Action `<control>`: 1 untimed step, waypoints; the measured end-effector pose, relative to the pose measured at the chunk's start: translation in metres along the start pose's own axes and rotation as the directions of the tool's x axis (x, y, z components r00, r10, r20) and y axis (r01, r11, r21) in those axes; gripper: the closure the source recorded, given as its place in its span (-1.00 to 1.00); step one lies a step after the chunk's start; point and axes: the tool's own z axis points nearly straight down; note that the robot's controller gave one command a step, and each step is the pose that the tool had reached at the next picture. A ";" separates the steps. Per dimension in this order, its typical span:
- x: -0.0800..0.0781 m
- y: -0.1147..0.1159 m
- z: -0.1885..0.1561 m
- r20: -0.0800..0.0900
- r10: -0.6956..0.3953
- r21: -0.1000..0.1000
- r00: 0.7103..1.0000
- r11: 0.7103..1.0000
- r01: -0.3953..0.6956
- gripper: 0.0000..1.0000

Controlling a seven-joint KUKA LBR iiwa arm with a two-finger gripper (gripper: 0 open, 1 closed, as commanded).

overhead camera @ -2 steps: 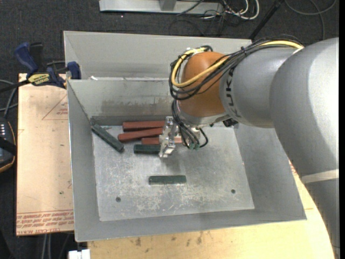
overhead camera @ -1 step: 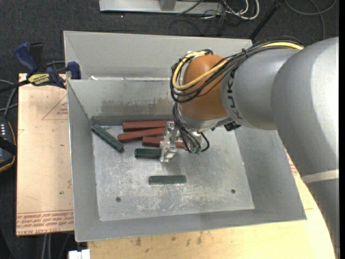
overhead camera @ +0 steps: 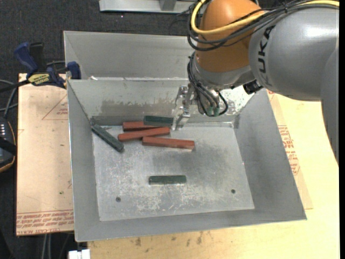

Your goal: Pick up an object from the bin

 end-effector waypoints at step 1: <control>0.001 0.000 0.001 -0.003 0.000 0.001 1.000 1.000 0.000 1.00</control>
Offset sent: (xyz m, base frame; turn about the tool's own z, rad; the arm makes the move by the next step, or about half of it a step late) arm -0.0043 0.0168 -0.0947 -0.2230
